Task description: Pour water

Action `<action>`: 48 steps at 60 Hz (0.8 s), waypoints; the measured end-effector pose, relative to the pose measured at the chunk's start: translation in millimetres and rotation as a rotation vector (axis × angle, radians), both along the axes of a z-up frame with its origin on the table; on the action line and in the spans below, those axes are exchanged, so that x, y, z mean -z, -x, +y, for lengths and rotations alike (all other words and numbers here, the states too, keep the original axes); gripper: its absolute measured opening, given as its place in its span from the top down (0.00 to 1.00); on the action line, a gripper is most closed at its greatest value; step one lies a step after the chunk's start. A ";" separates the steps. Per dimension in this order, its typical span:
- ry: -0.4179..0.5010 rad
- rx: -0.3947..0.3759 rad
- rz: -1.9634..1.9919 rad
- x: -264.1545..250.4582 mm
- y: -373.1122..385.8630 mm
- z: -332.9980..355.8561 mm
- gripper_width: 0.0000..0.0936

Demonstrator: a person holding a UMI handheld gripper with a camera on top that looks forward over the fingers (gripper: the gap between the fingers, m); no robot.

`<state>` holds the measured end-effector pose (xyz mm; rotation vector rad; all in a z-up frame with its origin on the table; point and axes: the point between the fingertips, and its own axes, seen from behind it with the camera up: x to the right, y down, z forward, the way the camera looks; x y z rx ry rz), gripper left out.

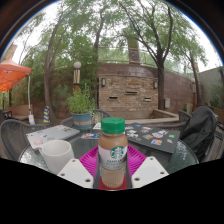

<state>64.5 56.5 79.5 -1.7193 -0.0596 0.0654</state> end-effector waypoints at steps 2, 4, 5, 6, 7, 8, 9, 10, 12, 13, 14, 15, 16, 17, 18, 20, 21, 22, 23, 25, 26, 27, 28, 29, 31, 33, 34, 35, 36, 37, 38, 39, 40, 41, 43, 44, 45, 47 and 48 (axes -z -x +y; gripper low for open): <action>0.010 0.004 0.002 -1.1 -1.3 0.4 0.55; 0.025 0.006 0.000 0.6 -0.9 0.6 0.51; 0.036 0.009 -0.003 -0.2 -1.2 0.1 0.48; 0.060 0.016 -0.006 3.2 -4.0 -1.2 0.46; 0.085 0.026 -0.010 7.2 -7.0 -2.2 0.42; 0.112 0.033 -0.014 11.6 -8.9 -3.7 0.38; 0.134 0.033 -0.015 18.9 -8.2 -5.7 0.31; 0.153 0.039 -0.017 20.3 -9.2 -10.7 0.24; 0.174 0.052 -0.012 20.7 -11.4 -14.9 0.10; 0.181 0.057 -0.008 23.3 -12.1 -16.8 0.08; 0.186 0.066 -0.005 22.5 -12.8 -21.1 0.09; 0.190 0.075 -0.001 21.3 -14.5 -24.2 0.11; 0.196 0.081 0.003 20.2 -14.9 -27.8 0.12; 0.203 0.085 0.007 18.1 -15.2 -30.5 0.12; 0.211 0.087 0.009 19.6 -13.8 -36.1 0.12; 0.221 0.092 0.015 15.3 -12.4 -44.8 0.12; 0.227 0.097 0.017 13.6 -12.3 -50.0 0.12; 0.232 0.104 0.019 10.9 -12.2 -55.0 0.12; 0.237 0.113 0.022 7.9 -12.5 -60.3 0.12; 0.252 0.134 0.030 0.9 -12.4 -71.1 0.12; 0.260 0.144 0.034 0.7 -12.1 -77.3 0.12; 0.270 0.154 0.038 -1.8 -11.0 -84.5 0.12; 0.279 0.162 0.044 -5.0 -8.9 -91.9 0.11; 0.284 0.167 0.050 -8.6 -6.0 -99.3 0.11; 0.298 0.177 0.062 -16.1 -2.1 -112.2 0.11; 0.307 0.182 0.069 -26.4 7.0 -128.7 0.11; 0.309 0.182 0.071 -32.5 12.2 -137.1 0.11; 0.310 0.184 0.073 -38.8 17.3 -145.9 0.11; 0.314 0.186 0.075 -42.0 19.0 -149.2 0.11; 0.316 0.189 0.075 -46.1 21.4 -156.2 0.11; 0.319 0.196 0.075 -50.8 24.7 -164.5 0.11; 0.323 0.204 0.075 -55.7 27.7 -172.6 0.11; 0.329 0.211 0.075 -59.9 31.4 -180.7 0.11; 0.338 0.215 0.077 -63.7 34.9 -187.1 0.11; 0.350 0.222 0.085 -72.0 43.6 -203.2 0.11; 0.355 0.226 0.092 -76.2 48.2 -211.2 0.11; 0.359 0.228 0.102 -80.7 53.4 -218.9 0.11; 0.368 0.233 0.126 -89.7 64.7 -233.9 0.11; 0.373 0.237 0.141 -94.6 70.2 -241.4 0.11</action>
